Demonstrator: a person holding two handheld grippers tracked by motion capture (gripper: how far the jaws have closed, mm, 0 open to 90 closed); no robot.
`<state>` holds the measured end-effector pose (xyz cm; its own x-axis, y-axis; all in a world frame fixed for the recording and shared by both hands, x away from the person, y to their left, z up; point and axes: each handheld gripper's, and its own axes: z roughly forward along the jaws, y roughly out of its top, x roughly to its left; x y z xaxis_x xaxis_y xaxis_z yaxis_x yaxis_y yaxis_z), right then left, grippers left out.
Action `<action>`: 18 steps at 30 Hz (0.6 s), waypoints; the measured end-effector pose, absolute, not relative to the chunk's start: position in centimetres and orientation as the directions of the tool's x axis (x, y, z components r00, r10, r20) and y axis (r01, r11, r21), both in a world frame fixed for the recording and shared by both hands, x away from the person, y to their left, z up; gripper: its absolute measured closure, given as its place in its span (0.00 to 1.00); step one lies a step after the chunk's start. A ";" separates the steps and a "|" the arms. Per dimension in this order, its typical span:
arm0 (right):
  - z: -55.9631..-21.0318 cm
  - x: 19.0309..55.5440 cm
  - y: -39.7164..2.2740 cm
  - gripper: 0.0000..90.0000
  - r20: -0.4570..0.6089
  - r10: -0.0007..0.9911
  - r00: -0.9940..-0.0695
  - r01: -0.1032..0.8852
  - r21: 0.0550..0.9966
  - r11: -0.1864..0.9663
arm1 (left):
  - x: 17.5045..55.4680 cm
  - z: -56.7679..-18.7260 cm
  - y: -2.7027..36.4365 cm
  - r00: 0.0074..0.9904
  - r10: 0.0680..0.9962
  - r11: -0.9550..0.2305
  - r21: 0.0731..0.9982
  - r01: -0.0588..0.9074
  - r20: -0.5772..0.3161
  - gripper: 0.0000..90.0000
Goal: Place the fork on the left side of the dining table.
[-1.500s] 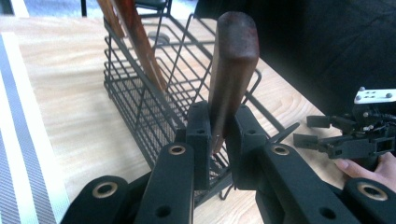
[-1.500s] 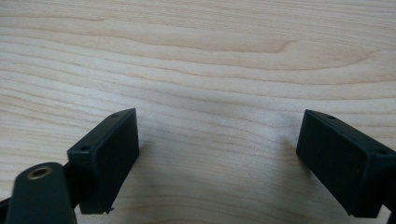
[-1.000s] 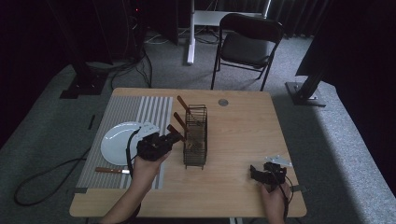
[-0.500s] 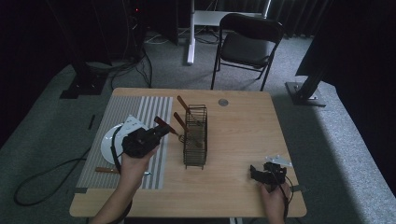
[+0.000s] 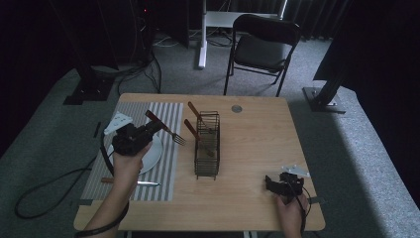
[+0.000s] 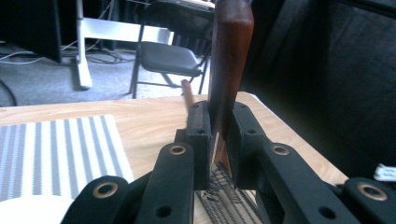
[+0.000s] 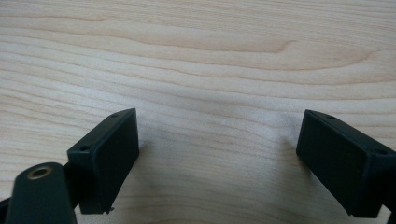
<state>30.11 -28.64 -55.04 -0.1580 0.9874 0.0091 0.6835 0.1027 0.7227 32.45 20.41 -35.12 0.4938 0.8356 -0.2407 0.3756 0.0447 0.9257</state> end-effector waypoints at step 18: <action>-55.0 30.1 -28.6 0.14 0.011 0.988 -0.157 0.685 0.722 0.101 | 37.6 -38.1 22.8 0.401 0.876 0.083 0.902 0.425 -0.269 0.89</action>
<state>30.09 -28.62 -55.05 -0.1568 0.9876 0.0109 0.6847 0.1007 0.7218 37.57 22.80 -38.06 0.4008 0.8758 -0.2691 0.4247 0.0827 0.9016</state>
